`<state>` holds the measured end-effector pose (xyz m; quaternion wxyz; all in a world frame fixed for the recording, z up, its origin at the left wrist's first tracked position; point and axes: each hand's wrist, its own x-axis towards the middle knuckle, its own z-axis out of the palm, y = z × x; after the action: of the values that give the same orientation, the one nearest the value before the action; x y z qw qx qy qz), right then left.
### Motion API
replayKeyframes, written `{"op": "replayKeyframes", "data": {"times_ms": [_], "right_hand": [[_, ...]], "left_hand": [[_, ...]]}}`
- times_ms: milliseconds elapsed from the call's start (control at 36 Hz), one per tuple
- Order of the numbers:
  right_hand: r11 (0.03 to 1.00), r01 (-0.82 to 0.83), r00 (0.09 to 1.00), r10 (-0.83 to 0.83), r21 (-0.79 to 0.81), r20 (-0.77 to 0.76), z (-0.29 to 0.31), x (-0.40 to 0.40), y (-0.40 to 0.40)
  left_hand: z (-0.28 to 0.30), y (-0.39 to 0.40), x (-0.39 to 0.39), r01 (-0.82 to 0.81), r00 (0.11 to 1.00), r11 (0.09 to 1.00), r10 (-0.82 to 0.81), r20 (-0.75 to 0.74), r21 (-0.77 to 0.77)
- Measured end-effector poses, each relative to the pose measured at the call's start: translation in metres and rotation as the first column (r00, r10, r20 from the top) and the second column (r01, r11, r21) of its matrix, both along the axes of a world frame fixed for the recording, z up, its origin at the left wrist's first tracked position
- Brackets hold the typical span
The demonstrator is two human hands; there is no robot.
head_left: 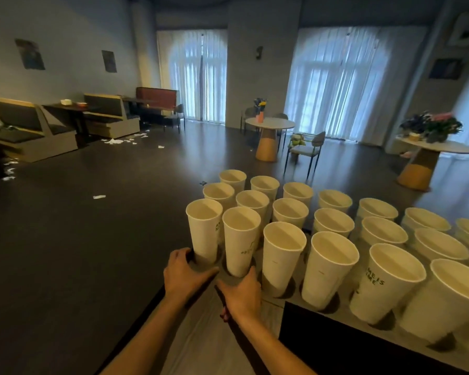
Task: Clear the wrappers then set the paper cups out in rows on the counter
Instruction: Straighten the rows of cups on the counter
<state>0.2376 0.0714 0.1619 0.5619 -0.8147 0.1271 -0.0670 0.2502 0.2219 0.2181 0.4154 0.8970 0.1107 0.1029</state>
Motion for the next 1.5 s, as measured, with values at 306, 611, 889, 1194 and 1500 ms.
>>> {"op": "replayKeyframes", "data": {"times_ms": [306, 611, 889, 1194, 1500], "right_hand": [[0.983, 0.111, 0.993, -0.105, 0.144, -0.051, 0.057, -0.002, 0.017], [0.985, 0.070, 0.994, -0.055, 0.159, -0.095, 0.066, -0.012, 0.013], [0.983, 0.087, 0.991, -0.069, 0.164, -0.111, 0.071, -0.016, 0.013], [0.963, 0.125, 0.982, -0.086, 0.238, -0.167, 0.078, -0.045, 0.007], [0.965, 0.160, 0.971, -0.116, 0.206, -0.210, 0.079, -0.107, -0.057]], "left_hand": [[-0.004, -0.002, 0.024, -0.002, 0.996, 0.995, 0.011, 0.086, -0.096], [-0.010, 0.011, 0.019, -0.008, 1.000, 0.994, 0.006, -0.019, -0.106], [-0.006, 0.012, 0.011, 0.033, 0.999, 0.996, -0.035, -0.020, -0.082], [-0.003, 0.010, -0.030, -0.043, 0.997, 0.985, 0.052, 0.050, -0.169], [0.006, -0.063, -0.101, 0.005, 1.000, 0.979, -0.002, 0.012, -0.206]]}}
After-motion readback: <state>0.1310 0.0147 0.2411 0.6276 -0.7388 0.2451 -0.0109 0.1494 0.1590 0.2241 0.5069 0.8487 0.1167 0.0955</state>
